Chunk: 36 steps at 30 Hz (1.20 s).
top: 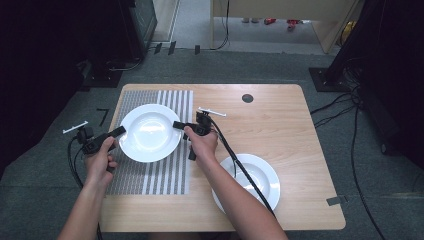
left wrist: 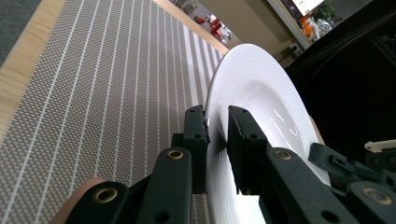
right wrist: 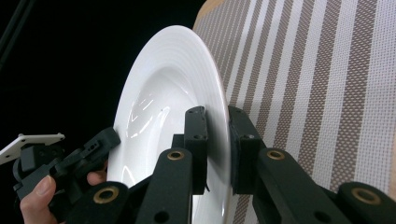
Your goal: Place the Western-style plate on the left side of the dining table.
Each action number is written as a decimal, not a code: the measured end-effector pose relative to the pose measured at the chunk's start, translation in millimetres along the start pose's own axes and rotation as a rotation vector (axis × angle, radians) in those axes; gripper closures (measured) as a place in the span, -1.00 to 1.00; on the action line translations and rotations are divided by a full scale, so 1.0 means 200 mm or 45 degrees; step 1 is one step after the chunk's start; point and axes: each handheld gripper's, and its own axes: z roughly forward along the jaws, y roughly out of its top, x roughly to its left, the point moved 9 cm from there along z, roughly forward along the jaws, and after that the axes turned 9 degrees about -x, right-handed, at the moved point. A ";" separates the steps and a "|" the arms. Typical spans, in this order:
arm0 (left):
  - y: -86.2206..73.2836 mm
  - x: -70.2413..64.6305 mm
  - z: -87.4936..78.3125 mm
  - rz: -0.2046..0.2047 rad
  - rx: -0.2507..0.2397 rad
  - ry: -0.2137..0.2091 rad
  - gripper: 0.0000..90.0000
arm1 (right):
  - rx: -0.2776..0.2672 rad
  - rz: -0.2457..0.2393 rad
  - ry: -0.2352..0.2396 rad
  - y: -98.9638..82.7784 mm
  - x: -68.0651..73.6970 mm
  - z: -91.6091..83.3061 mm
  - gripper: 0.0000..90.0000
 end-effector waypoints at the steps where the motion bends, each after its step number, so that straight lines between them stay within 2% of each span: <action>1: 0.00 0.01 0.01 -0.001 0.005 0.001 0.76 | 0.008 0.011 -0.002 0.00 -0.01 0.01 0.82; 7: 0.01 0.06 0.09 -0.018 0.034 0.041 0.75 | 0.024 0.012 -0.040 0.04 -0.06 0.08 0.80; 9: 0.01 0.08 0.12 -0.039 0.039 0.053 0.75 | 0.017 0.025 -0.047 0.05 -0.08 0.11 0.81; 15: 0.00 0.13 0.18 -0.040 0.062 0.111 0.73 | 0.026 0.058 -0.088 0.06 -0.13 0.17 0.80; 20: -0.01 0.16 0.20 -0.049 0.069 0.132 0.72 | 0.015 0.052 -0.103 0.06 -0.16 0.20 0.81; 24: -0.02 0.20 0.21 -0.088 0.089 0.143 0.71 | 0.024 0.047 -0.113 0.04 -0.17 0.23 0.81; 28: -0.02 0.21 0.22 -0.083 0.096 0.143 0.71 | 0.004 0.052 -0.111 0.04 -0.18 0.24 0.81; 31: -0.02 0.21 0.23 -0.046 0.106 0.156 0.69 | -0.008 0.009 -0.111 0.04 -0.18 0.24 0.78; 32: -0.02 0.21 0.23 -0.037 0.109 0.157 0.63 | 0.000 -0.044 -0.124 0.03 -0.19 0.25 0.73; 33: -0.02 0.20 0.23 -0.039 0.110 0.146 0.63 | 0.000 -0.044 -0.124 0.03 -0.19 0.25 0.73; 34: -0.01 0.19 0.23 -0.038 0.108 0.141 0.56 | 0.007 -0.083 -0.137 0.03 -0.19 0.25 0.69; 35: -0.01 0.18 0.23 -0.016 0.107 0.152 0.47 | 0.009 -0.130 -0.143 0.03 -0.20 0.25 0.66; 36: 0.01 0.18 0.21 -0.001 0.095 0.174 0.30 | -0.033 -0.201 -0.149 0.06 -0.19 0.24 0.55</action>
